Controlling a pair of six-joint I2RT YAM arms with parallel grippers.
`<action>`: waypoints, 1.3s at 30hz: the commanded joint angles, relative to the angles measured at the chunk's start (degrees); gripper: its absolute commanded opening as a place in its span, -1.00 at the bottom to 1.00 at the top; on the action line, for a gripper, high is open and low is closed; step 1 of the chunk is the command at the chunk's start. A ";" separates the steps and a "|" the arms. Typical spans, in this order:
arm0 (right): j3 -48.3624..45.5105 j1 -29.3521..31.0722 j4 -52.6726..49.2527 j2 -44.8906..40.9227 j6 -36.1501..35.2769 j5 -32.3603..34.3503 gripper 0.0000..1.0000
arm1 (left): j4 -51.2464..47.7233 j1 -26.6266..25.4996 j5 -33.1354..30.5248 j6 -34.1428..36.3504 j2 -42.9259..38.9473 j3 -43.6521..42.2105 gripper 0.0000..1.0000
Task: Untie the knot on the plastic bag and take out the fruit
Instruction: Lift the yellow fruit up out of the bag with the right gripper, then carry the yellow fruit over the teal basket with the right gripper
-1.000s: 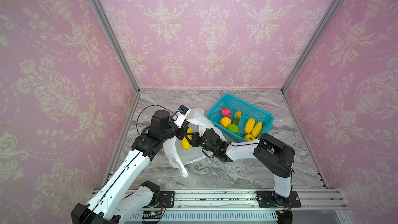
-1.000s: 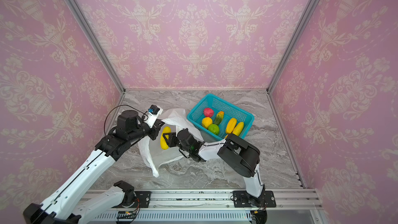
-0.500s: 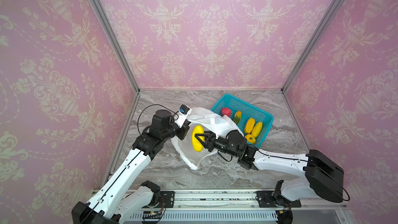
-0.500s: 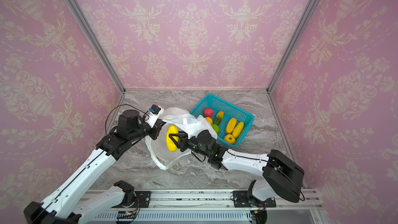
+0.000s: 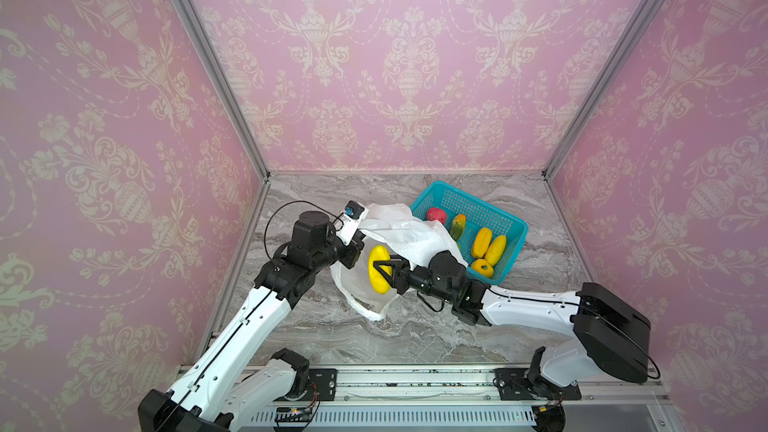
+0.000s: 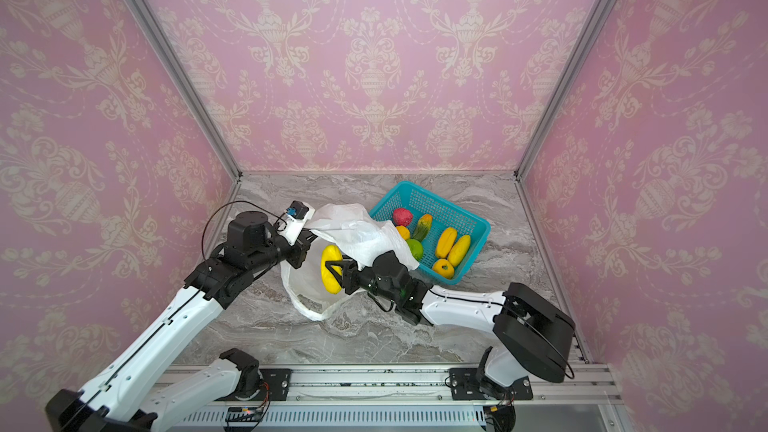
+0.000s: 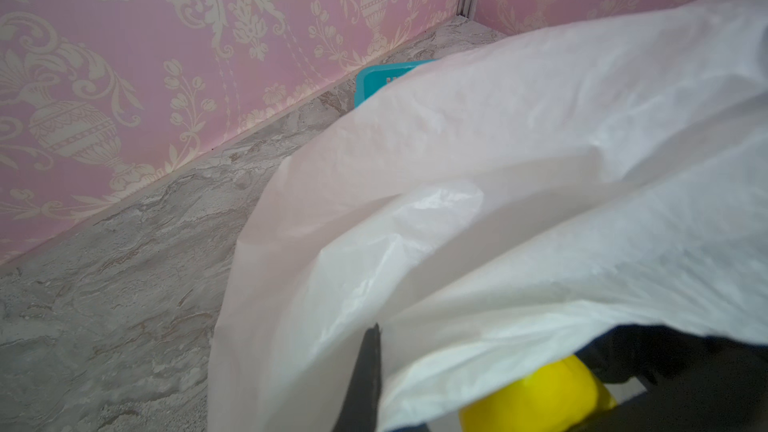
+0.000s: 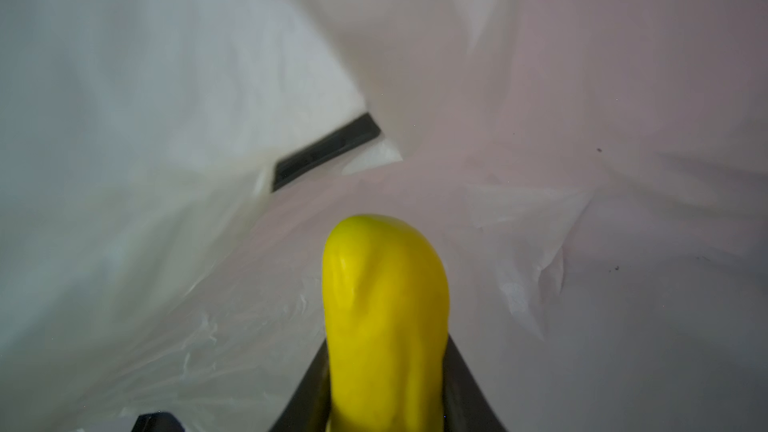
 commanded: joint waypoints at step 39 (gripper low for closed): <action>-17.01 -8.59 -28.68 -46.51 -7.20 34.76 -0.32 | -2.20 3.10 -16.73 -0.03 -0.73 0.83 -1.00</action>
